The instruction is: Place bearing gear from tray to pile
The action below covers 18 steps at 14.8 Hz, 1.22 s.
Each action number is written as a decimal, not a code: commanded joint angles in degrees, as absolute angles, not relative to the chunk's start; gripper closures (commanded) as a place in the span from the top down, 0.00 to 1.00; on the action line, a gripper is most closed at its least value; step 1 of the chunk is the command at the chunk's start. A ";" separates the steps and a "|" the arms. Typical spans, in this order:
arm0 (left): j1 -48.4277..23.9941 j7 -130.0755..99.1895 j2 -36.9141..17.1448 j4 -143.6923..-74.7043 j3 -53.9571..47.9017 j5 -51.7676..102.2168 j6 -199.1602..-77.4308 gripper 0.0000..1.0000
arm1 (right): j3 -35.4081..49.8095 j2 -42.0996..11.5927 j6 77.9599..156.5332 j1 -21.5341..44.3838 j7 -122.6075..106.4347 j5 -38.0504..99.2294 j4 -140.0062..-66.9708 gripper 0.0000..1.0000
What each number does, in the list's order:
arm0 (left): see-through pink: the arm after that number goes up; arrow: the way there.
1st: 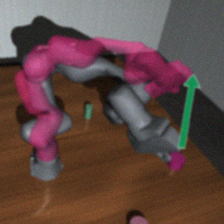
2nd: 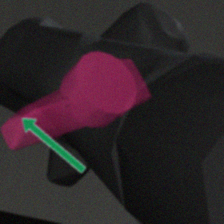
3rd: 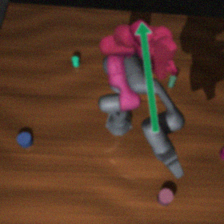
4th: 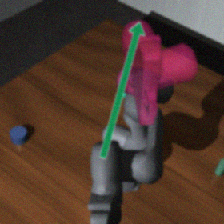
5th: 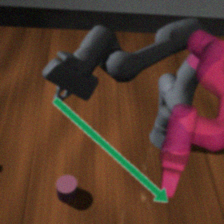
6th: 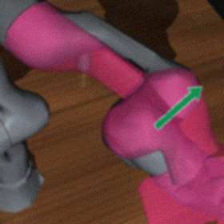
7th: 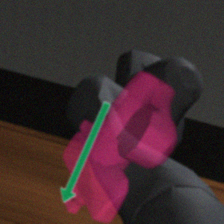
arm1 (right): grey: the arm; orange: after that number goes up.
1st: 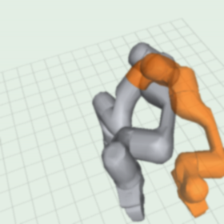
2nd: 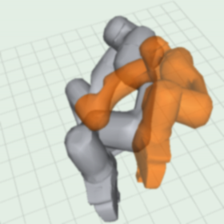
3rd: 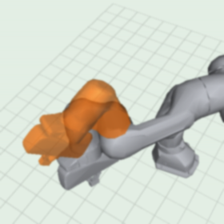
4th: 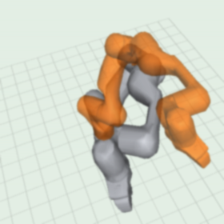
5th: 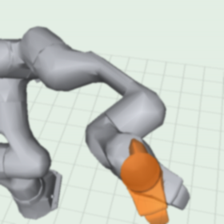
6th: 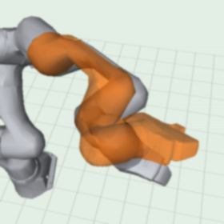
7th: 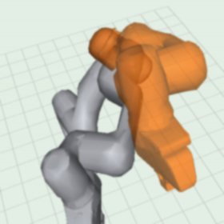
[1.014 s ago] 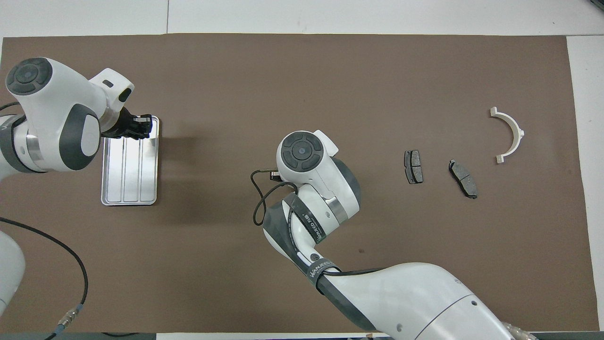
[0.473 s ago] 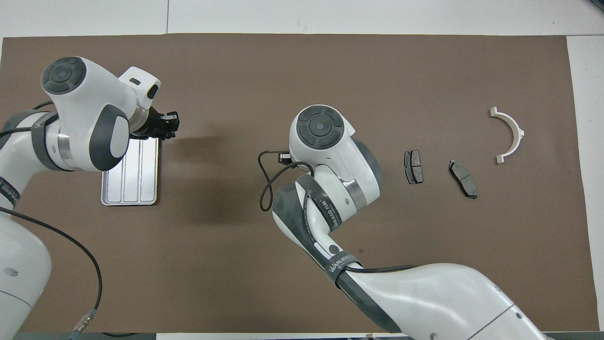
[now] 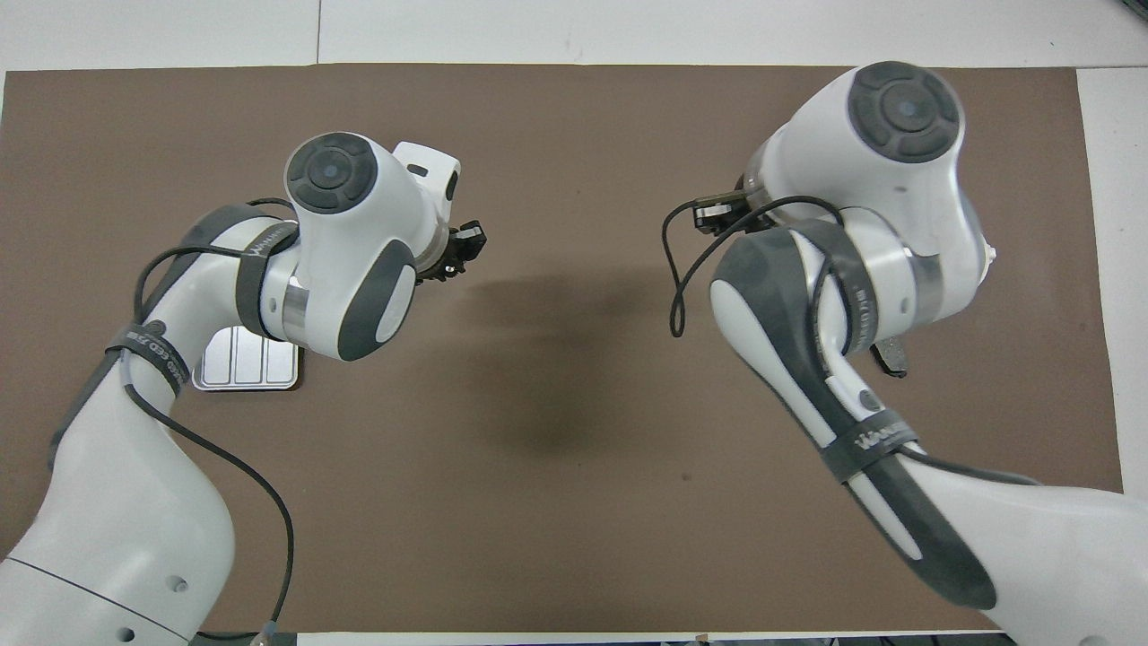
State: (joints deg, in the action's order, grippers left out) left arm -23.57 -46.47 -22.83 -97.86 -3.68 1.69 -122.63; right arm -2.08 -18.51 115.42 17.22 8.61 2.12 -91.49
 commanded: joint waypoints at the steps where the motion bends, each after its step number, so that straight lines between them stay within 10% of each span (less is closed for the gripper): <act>1: -28.46 -51.05 -23.73 -95.36 -2.64 2.28 -120.67 0.12 | -0.97 -17.93 114.26 9.52 -4.43 1.76 -91.76 0.00; 18: -36.30 -61.00 -23.73 -105.99 -2.55 1.93 -133.24 0.11 | -1.14 -20.65 124.88 -2.64 -27.50 1.32 -102.74 0.00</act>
State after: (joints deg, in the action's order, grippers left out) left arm -34.85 -60.06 -25.10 -103.63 -3.60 1.69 -132.06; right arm -1.98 -21.53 122.00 -1.43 -25.37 2.11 -99.60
